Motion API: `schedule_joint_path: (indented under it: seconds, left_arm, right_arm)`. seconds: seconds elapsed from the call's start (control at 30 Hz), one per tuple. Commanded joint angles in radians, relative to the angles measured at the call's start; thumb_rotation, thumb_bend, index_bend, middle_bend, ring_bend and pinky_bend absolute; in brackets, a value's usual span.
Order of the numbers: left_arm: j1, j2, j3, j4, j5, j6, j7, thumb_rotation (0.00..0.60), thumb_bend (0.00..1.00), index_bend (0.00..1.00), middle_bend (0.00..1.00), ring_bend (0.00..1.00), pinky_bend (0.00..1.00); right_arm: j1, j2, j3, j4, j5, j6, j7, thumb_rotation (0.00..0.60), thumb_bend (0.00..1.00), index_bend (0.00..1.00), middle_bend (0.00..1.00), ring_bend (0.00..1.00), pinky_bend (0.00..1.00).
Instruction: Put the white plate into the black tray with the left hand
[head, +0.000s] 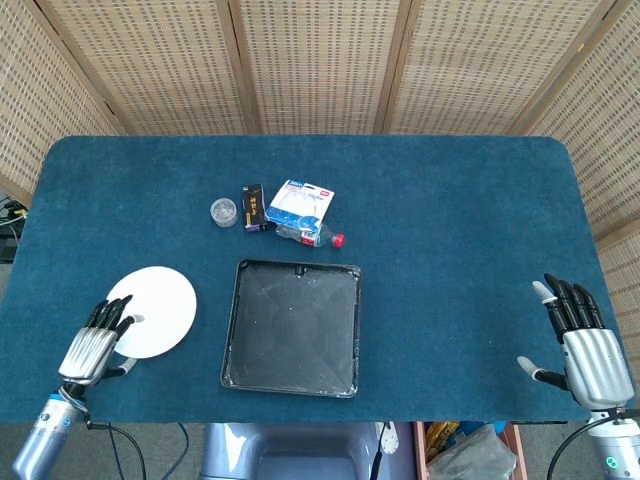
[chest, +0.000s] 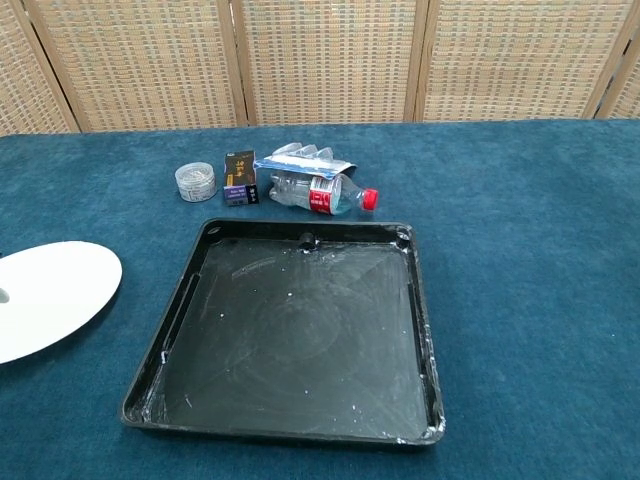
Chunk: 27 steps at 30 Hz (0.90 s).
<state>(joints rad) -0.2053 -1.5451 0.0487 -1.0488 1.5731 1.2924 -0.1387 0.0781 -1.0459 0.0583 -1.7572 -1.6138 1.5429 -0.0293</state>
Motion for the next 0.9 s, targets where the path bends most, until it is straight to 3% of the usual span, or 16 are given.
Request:
schedule_joint_path:
  seconds: [0.03,0.23,0.67,0.9]
  left_arm:
    - [-0.009,0.004,-0.007,-0.013,-0.001,-0.002,0.005,0.6,0.32,0.28,0.0,0.0,0.0]
    - [-0.023,0.009,-0.021,-0.033,-0.007,-0.001,0.001,0.6,0.39,0.4,0.0,0.0,0.0]
    - [-0.034,0.002,-0.044,-0.035,-0.013,0.029,-0.038,0.6,0.43,0.65,0.0,0.0,0.0]
    - [-0.046,-0.005,-0.083,-0.015,-0.018,0.075,-0.098,0.6,0.44,0.71,0.0,0.0,0.0]
  right_arm:
    - [0.0,0.0,0.0,0.0,0.001,0.0,0.0,0.6,0.0,0.0,0.0,0.0,0.0]
    - [0.001,-0.002,0.0,0.0,0.004,-0.003,-0.004,0.6,0.0,0.0,0.0,0.0,0.0]
    - [0.004,-0.004,0.0,0.0,0.007,-0.008,-0.009,0.6,0.0,0.0,0.0,0.0,0.0]
    - [0.003,-0.004,0.001,0.0,0.008,-0.007,-0.008,0.6,0.0,0.0,0.0,0.0,0.0]
